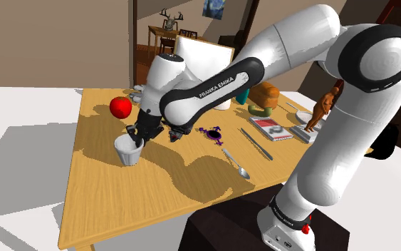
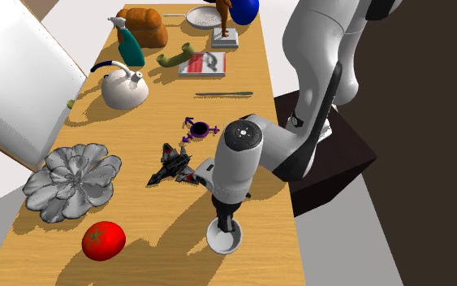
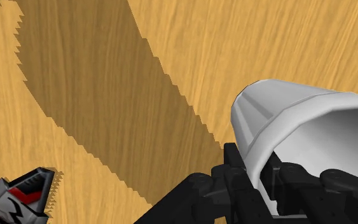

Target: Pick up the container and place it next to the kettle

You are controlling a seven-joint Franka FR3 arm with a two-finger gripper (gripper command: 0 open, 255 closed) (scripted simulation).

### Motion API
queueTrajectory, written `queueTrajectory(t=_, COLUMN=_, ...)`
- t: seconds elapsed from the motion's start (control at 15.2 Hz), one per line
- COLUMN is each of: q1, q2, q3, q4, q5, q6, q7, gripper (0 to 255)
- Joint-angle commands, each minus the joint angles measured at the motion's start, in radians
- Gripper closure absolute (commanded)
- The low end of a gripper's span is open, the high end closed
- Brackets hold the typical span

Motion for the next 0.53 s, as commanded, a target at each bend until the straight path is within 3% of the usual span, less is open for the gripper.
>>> queueTrajectory(t=0.0, q1=-0.002, q2=-0.023, q3=0.002, q4=0.007, q5=0.017, q6=-0.028, q7=-0.011, gripper=255)
queueTrajectory(t=0.46, q1=-0.005, q2=-0.079, q3=0.003, q4=0.048, q5=0.055, q6=-0.120, q7=-0.037, gripper=255)
